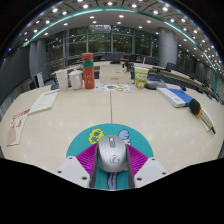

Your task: Arrange mouse

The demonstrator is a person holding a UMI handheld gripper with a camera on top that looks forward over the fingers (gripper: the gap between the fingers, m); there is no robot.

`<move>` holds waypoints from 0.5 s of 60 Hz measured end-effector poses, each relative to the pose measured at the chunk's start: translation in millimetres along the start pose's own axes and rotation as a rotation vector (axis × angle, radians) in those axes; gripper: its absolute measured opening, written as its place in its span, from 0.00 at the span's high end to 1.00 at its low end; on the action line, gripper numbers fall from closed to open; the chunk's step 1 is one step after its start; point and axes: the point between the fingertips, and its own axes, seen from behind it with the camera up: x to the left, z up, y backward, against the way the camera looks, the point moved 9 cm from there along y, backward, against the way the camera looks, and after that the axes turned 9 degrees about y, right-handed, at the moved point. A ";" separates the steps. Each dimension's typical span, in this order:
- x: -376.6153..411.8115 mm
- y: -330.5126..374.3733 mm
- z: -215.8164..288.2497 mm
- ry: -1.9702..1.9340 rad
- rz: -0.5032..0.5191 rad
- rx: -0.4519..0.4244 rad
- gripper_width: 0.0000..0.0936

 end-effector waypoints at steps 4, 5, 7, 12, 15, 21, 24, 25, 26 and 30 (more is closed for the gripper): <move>2.0 -4.0 -5.4 -0.006 0.014 0.017 0.47; 1.7 -3.5 -5.1 -0.006 0.013 0.014 0.46; -1.3 -0.9 -5.4 -0.002 0.008 0.024 0.42; -5.0 14.5 -2.4 0.002 -0.006 0.032 0.12; -7.8 31.2 3.4 0.003 -0.020 0.021 0.10; -13.9 78.1 16.6 0.013 -0.042 0.006 0.07; -12.0 107.2 22.9 0.017 -0.039 -0.008 0.07; -12.0 117.3 24.9 0.018 -0.041 -0.011 0.07; -11.0 126.4 26.6 0.019 -0.044 -0.014 0.08; -10.1 170.2 30.3 0.017 -0.050 -0.030 0.08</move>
